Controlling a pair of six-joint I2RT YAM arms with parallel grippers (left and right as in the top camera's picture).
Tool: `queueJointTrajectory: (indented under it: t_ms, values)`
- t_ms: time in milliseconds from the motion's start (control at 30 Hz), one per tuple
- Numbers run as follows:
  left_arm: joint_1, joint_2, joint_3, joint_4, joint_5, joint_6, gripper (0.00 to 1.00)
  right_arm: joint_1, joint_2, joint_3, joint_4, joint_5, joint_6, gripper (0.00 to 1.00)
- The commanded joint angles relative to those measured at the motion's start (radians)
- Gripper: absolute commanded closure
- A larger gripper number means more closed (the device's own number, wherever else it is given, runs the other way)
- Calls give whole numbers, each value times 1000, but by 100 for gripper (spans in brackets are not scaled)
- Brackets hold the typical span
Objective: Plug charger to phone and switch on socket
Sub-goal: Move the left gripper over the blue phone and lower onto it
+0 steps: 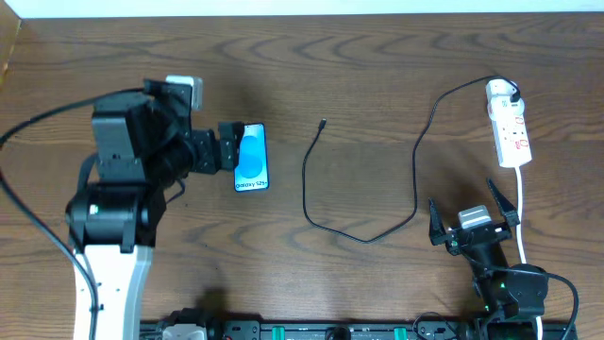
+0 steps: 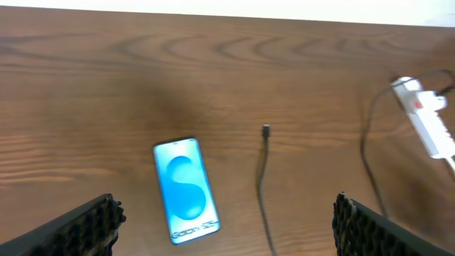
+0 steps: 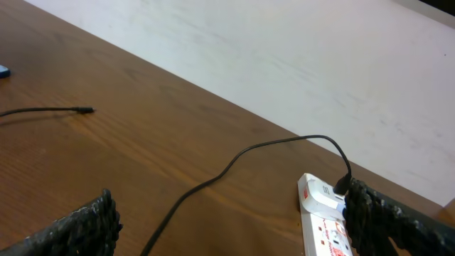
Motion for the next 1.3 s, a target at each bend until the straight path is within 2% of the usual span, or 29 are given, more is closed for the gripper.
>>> queueJointTrajectory:
  t_ms: [0,167,400,533,667,900,1100,1267]
  values:
    - [4,22,20,-49,72,-8,4,10,0,-1,-4,0,12,1]
    - [4,30,19,-145,74,-8,2,10,0,-1,-4,0,12,1]
    - [4,29,19,-138,70,-8,2,10,0,-1,-4,0,12,1]
    - [4,42,19,-122,57,-96,2,10,0,-1,-4,0,12,1]
    - [4,83,25,-114,-18,-167,2,10,0,-1,-4,0,12,1]
    - [2,217,114,-146,-31,-210,2,10,0,-1,-4,0,12,1]
    - [-88,362,247,-256,-299,-226,2,10,0,-1,-4,0,12,1]
    - [-129,475,247,-256,-314,-229,2,10,0,-1,-4,0,12,1]
